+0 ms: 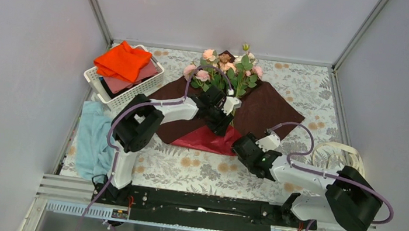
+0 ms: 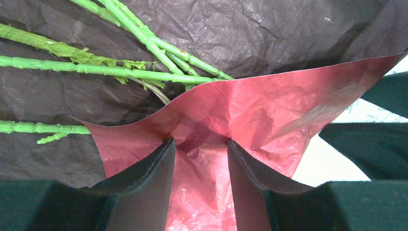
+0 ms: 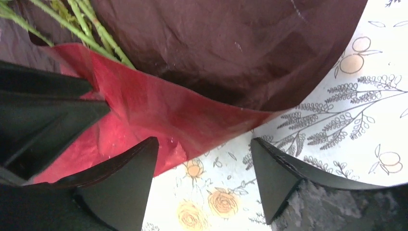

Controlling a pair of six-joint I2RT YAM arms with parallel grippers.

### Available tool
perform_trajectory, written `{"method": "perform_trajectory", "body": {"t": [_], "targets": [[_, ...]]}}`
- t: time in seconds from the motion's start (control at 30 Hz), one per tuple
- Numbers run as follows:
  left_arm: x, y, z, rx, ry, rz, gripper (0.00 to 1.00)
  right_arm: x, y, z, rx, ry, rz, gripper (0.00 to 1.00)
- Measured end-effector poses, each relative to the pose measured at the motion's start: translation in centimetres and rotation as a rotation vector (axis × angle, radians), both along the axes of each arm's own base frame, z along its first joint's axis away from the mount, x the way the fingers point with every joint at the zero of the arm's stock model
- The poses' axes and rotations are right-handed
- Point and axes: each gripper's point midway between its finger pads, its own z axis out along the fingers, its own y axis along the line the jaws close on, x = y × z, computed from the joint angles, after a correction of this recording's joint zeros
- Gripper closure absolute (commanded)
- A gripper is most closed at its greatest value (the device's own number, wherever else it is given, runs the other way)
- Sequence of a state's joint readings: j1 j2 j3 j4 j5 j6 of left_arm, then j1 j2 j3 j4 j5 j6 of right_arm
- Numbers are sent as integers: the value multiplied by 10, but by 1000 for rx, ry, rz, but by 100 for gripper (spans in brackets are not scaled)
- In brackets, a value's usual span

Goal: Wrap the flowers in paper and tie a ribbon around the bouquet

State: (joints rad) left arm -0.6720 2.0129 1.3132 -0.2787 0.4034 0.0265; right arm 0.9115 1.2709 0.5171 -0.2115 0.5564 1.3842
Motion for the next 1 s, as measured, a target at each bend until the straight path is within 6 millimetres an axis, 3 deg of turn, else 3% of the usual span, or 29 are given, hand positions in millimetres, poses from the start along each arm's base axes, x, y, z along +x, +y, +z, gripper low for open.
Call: {"method": "perform_trajectory", "body": {"t": [0.17,0.4,0.5,0.77,1.0], "targets": [[0,0,0,-1,-1,0,48,15,-8,-4,-29,-29,-55,43],[0,0,0,0,-4,-1,48,22,-20,-12,-116,-42,-47,84],[1,0,0,0,-4,0,48,24,-21,-13,-167,-43,-13,98],[3,0,0,2,-8,5,48,28,-22,0,-352,-84,150,100],[8,-1,0,1,-9,9,48,35,-8,35,-635,-201,353,100]]}}
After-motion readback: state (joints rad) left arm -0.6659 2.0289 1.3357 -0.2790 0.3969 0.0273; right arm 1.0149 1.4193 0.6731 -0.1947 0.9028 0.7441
